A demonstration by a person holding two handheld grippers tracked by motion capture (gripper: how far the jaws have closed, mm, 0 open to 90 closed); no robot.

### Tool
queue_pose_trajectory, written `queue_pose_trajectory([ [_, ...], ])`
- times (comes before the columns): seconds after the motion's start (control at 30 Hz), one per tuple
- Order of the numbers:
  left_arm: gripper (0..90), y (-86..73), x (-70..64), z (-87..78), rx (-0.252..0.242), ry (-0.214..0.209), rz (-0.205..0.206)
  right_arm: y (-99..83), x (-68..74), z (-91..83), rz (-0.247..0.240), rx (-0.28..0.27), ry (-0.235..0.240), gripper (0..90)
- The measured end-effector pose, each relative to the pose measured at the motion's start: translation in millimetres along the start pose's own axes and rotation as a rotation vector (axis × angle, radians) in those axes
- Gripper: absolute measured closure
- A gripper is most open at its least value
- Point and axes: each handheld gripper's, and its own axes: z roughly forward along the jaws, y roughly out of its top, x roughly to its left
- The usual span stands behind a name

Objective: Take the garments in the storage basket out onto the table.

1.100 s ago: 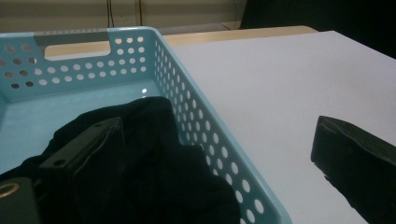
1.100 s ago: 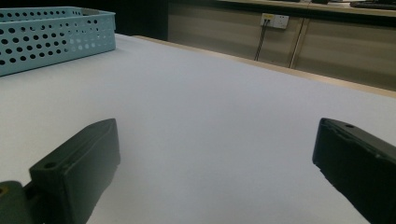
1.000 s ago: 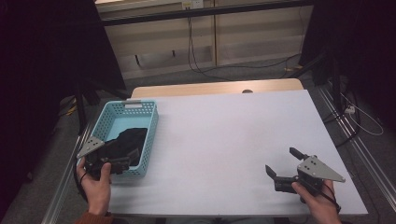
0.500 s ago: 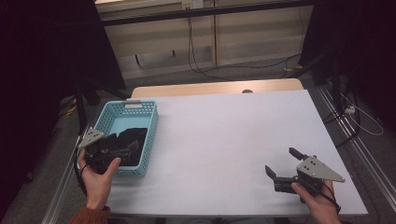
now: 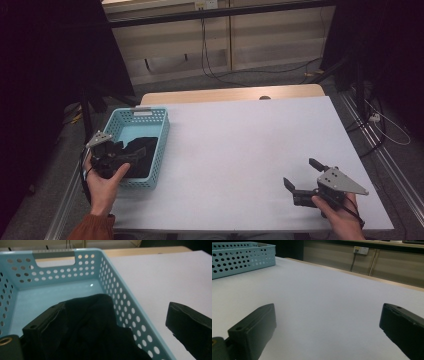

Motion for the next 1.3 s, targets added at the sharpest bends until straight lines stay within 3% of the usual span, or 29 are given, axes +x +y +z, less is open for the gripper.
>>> queue_pose_trajectory([
  [0.13,5.5,2.8,2.9,3.7,0.045,0.008,-0.007,-0.1,0.0,0.1,-0.001,0.002,0.002,0.0],
  [0.17,5.5,4.4,4.6,7.1,0.092,0.015,-0.016,-0.1,0.1,0.2,-0.001,0.002,0.002,0.0],
  [0.33,5.5,5.2,8.8,15.5,0.156,0.020,-0.026,-0.2,0.5,0.4,-0.002,0.002,0.005,0.0],
  [0.43,6.9,4.4,12.9,23.5,0.229,0.020,-0.046,-0.2,0.5,0.4,-0.001,0.003,0.006,0.0],
  [0.57,8.0,2.7,15.1,31.7,0.311,0.032,-0.033,-0.3,0.4,0.4,-0.003,0.005,0.003,0.0],
  [0.73,7.4,3.9,16.4,38.7,0.351,0.039,-0.047,-0.3,0.5,0.5,-0.004,0.005,0.004,0.0],
  [0.83,7.5,7.7,13.8,42.7,0.389,0.057,-0.021,-0.3,0.4,0.6,-0.004,0.005,0.004,0.0],
  [0.93,7.5,9.6,14.0,45.6,0.397,0.063,-0.030,-0.3,0.8,0.6,-0.007,0.005,0.007,0.0],
  [1.3,6.3,14.7,25.9,62.1,0.503,0.092,-0.064,-0.1,0.6,0.5,-0.005,0.004,0.005,0.0],
])
